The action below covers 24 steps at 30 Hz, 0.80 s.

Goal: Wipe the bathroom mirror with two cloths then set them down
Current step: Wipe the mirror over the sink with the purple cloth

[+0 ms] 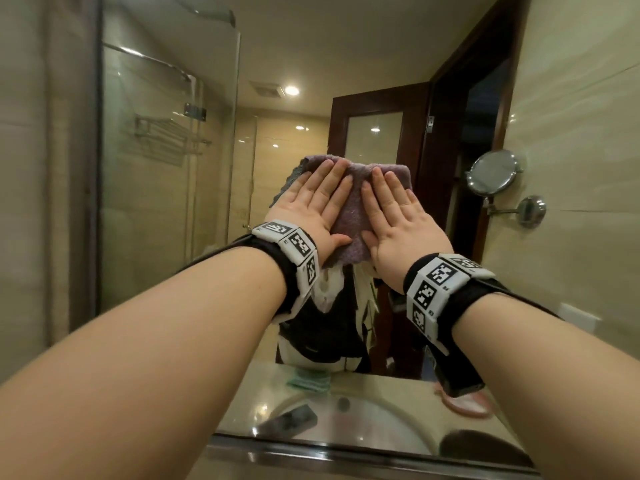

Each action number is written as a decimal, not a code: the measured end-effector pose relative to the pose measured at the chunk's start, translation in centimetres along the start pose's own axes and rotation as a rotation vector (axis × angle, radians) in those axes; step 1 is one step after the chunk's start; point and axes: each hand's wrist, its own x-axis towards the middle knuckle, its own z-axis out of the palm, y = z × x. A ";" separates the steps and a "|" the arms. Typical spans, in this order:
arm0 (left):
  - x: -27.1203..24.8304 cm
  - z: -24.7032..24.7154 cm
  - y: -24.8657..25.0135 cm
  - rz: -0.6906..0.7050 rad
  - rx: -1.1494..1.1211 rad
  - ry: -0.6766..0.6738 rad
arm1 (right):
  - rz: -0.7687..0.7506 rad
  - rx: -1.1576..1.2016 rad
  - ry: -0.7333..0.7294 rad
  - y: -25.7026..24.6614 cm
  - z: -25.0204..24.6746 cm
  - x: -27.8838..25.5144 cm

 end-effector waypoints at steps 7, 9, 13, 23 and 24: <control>-1.9 1.5 -7.3 -0.076 -0.005 -0.048 | -0.064 -0.023 0.007 -6.3 -1.0 4.2; -2.3 1.9 -9.0 -0.098 -0.012 -0.054 | -0.070 -0.038 0.007 -7.8 -1.3 5.2; -3.1 2.1 -12.4 -0.145 -0.039 -0.082 | -0.101 -0.057 0.012 -10.8 -2.1 7.3; -4.7 1.2 -21.3 -0.356 0.177 -0.194 | -0.151 -0.061 0.060 -19.8 -4.1 13.9; -4.9 1.2 -22.0 -0.374 0.208 -0.207 | -0.161 -0.064 0.070 -20.6 -4.3 14.5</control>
